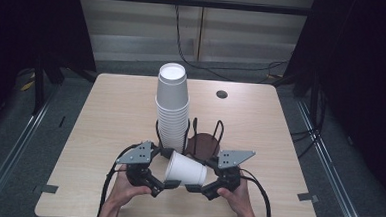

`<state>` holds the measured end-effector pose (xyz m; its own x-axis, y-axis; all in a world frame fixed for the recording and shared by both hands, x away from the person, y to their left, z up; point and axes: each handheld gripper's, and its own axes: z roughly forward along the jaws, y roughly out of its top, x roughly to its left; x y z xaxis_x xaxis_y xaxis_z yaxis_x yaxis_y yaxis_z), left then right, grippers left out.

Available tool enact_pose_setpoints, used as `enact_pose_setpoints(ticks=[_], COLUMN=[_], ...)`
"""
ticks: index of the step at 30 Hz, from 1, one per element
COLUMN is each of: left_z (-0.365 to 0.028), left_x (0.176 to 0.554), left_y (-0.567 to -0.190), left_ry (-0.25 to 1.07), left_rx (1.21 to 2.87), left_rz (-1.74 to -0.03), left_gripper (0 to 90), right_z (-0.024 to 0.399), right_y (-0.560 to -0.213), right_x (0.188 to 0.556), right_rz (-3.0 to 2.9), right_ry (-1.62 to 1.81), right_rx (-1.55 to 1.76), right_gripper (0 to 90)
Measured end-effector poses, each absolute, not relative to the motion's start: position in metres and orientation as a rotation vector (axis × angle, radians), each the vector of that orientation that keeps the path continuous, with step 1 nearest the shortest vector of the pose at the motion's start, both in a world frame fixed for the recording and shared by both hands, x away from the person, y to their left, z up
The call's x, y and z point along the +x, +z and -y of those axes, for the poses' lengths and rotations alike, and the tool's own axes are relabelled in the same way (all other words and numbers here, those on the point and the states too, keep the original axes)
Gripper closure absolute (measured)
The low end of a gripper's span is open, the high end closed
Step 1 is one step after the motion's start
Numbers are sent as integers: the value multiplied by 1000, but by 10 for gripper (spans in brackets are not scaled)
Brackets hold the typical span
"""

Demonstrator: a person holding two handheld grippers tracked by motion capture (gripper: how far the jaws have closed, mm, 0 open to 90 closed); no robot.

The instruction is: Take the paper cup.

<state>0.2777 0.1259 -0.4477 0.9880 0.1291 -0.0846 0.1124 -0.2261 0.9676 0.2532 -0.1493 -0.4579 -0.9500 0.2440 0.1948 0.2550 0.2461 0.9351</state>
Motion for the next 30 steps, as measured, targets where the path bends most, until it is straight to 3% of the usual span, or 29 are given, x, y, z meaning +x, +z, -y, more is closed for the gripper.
enact_pose_setpoints(ticks=[30], left_z=[-124], left_x=[272], left_y=[-446], left_ry=[-34], left_rx=[1839], left_rz=[-149], left_gripper=[96], right_z=[146], right_y=[-463], right_x=[254], right_rz=[2467], right_ry=[-1811], right_rx=[-440], right_gripper=[209])
